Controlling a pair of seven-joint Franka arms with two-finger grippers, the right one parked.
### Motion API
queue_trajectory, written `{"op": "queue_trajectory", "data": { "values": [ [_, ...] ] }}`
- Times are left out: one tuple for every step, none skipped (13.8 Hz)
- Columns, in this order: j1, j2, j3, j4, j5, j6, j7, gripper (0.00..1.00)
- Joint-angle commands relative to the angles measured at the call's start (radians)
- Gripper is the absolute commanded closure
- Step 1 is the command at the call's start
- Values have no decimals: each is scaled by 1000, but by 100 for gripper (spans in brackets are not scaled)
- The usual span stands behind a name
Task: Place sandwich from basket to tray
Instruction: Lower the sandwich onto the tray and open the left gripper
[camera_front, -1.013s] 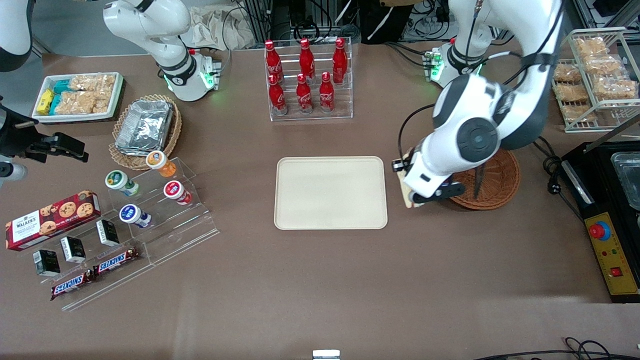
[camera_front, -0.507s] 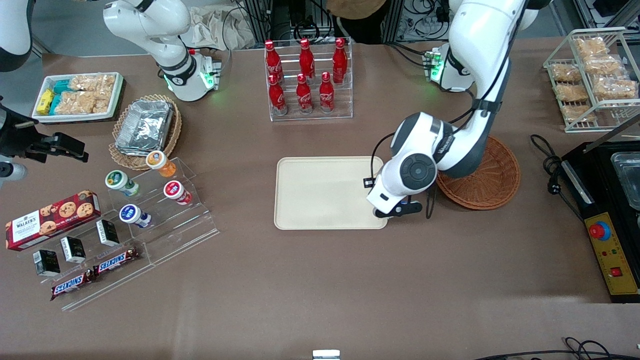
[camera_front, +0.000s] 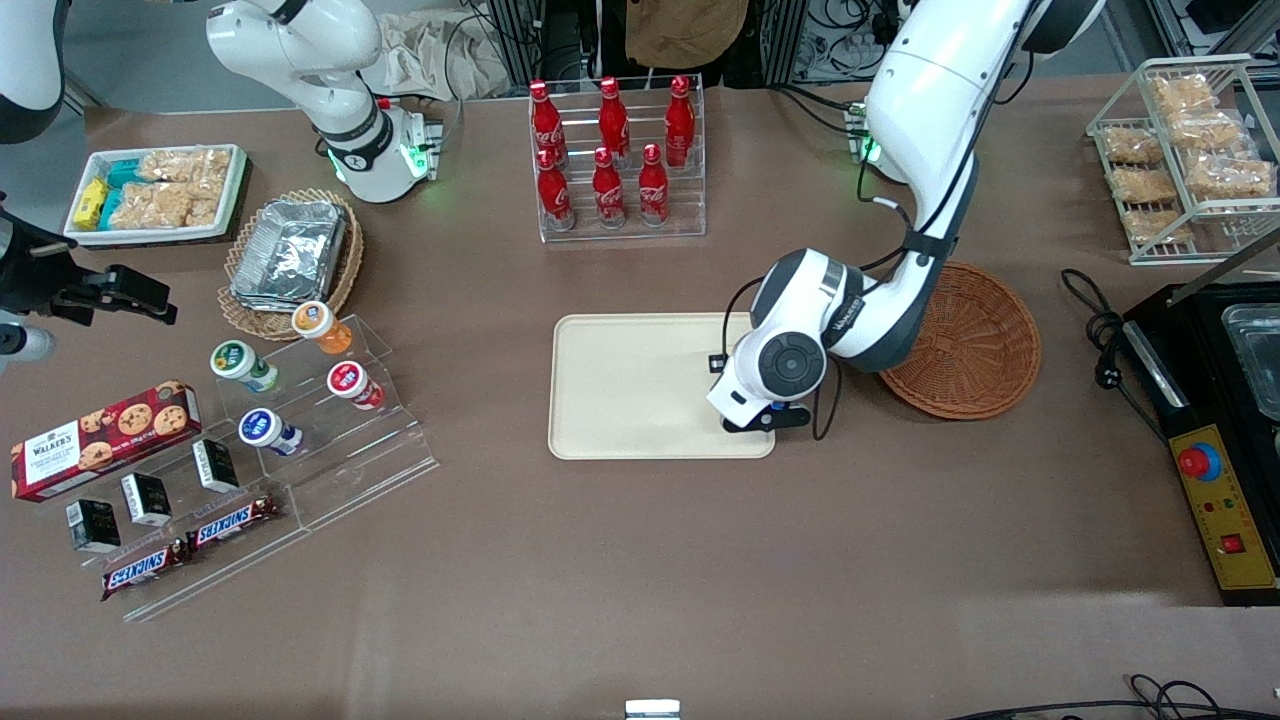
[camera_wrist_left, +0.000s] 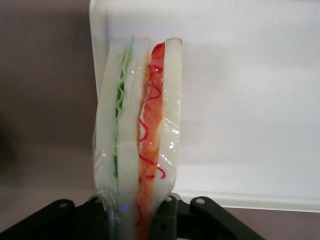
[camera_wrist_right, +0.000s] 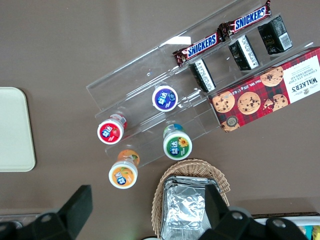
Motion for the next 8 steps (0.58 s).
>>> {"op": "queue_trajectory", "data": {
  "values": [
    [-6,41,0,28,18,-8,29,78],
    [-6,50,0,30,18,-6,38,78],
    [-5,56,0,30,16,-6,45,78],
    [-6,65,0,30,16,-6,45,77],
    [-6,70,0,31,18,-3,45,76],
    [-6,73,0,33,16,-3,45,72],
    [-6,73,0,33,18,-3,45,58],
    [-6,71,0,33,18,-3,43,15]
  ]
}}
